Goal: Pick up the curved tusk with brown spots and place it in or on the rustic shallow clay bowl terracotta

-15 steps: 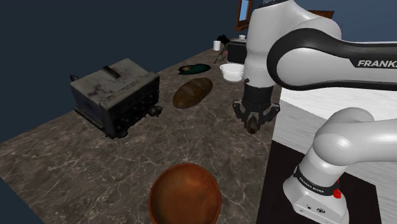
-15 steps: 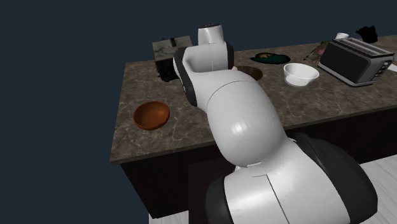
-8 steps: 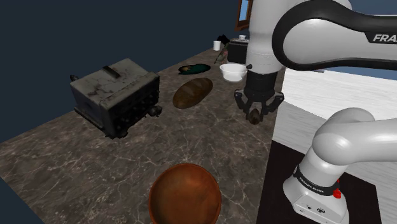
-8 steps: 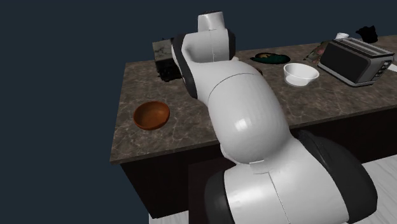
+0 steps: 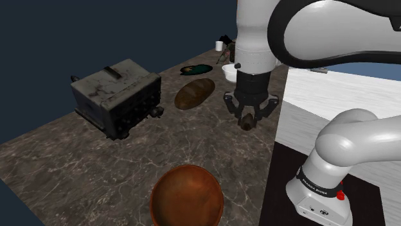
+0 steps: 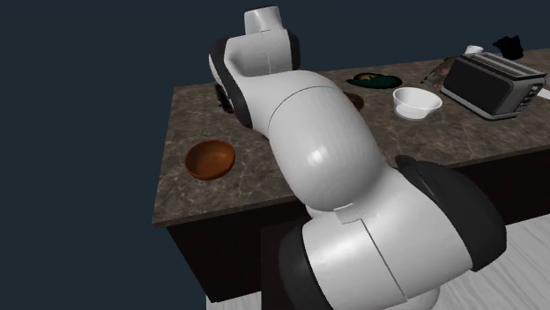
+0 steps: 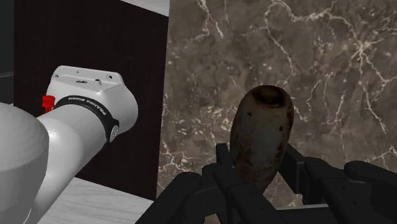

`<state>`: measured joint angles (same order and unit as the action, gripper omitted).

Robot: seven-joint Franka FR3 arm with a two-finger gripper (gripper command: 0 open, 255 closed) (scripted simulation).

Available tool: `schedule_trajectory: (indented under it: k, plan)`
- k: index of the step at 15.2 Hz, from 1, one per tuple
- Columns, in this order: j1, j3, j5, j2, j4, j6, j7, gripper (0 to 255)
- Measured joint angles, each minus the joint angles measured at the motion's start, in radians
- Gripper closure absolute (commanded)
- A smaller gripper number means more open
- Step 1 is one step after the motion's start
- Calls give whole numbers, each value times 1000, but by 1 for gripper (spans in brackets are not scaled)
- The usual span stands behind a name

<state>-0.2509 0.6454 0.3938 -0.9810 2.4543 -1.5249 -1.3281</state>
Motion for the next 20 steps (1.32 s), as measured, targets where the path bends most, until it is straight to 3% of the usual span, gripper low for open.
schedule_trajectory:
  k: [8, 13, 16, 20]
  plan:
    - [-65, 223, 90, 147, -209, -14, -186, 255]
    - [-163, 390, 109, 254, -374, -23, -303, 255]
    - [-247, 515, 112, 313, -479, -29, -375, 255]
    - [-283, 576, 121, 326, -499, -50, -400, 255]
